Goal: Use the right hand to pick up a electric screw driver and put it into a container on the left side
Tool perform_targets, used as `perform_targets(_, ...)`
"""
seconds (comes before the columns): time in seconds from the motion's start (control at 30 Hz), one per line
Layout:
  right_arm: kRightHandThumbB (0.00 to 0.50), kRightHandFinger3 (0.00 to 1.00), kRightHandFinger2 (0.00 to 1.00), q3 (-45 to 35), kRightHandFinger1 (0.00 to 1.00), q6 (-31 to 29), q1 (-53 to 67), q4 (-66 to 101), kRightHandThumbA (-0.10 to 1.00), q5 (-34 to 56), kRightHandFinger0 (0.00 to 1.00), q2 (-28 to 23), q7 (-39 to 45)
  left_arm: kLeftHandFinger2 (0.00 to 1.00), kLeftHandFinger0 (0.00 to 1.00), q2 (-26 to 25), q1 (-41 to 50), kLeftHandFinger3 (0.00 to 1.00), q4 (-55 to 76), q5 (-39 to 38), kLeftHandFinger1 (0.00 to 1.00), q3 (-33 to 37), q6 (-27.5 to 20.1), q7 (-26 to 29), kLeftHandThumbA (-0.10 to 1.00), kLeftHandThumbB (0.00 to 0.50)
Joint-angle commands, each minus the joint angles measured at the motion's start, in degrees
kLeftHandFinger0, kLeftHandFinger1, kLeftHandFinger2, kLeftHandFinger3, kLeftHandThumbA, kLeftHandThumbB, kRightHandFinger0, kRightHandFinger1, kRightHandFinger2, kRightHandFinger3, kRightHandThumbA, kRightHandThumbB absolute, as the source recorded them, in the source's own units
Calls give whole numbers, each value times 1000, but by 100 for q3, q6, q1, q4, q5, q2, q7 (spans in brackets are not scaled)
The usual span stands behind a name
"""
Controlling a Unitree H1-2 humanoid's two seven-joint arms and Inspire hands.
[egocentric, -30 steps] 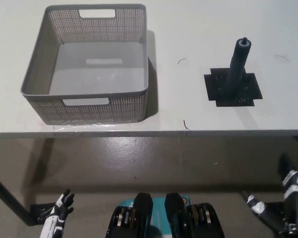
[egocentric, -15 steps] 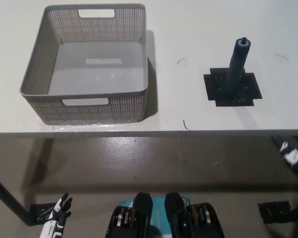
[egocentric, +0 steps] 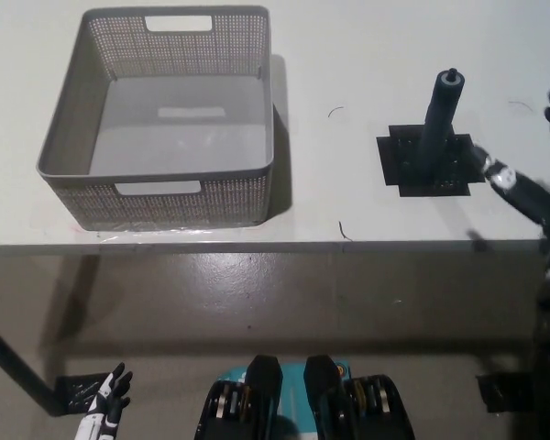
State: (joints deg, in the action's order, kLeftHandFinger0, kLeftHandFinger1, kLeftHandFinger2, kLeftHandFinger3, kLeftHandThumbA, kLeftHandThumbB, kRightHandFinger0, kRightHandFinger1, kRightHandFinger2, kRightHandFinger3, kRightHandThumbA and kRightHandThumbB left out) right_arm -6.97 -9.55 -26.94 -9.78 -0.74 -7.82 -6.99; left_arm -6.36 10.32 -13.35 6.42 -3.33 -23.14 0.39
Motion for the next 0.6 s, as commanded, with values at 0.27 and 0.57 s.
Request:
perform_targets(0.27, 384, 1000, 1000, 43, 1000, -345, -1648, -2548, 1000, -10, 1000, -307, 60, 1000, 1000, -57, -7, 1000, 73, -39, 1000, 27, -277, 19, 1000, 132)
perform_targets(0.57, 377, 1000, 1000, 65, 1000, -548, -2309, -4238, 1000, 79, 1000, -395, 155, 1000, 1000, -66, 0, 1000, 36, 32, 1000, 30, -365, 58, 1000, 123)
